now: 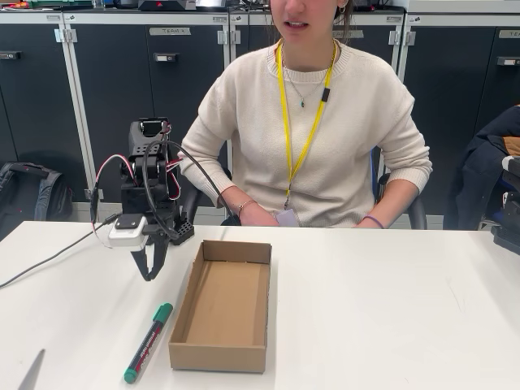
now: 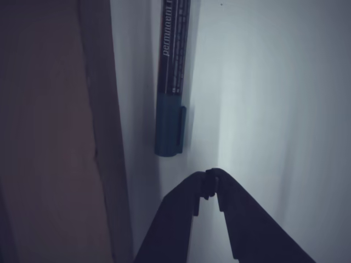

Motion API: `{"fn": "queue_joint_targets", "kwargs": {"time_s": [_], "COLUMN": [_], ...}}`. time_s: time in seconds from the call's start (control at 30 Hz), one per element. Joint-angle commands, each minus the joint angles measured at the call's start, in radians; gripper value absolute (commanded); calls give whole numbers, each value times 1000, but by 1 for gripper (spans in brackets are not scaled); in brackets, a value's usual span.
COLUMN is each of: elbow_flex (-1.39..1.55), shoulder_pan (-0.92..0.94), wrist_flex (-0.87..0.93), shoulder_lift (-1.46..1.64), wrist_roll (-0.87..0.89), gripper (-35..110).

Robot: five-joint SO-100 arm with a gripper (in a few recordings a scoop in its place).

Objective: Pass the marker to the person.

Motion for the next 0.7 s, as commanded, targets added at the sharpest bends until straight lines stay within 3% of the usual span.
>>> {"fn": "queue_joint_targets", "kwargs": {"time_s": [0.0,0.13,0.27,0.67], "elbow_flex": [-71,-126,-193,-247], "shoulder_pan": [46,75,43,-127], "wrist_flex": [-78,-114,23,123], "shoulder_lift": [-66,-167,-210,-232], "wrist_roll": [-40,-46,-29,64], "gripper": [-5,-5,-5,-5]}}
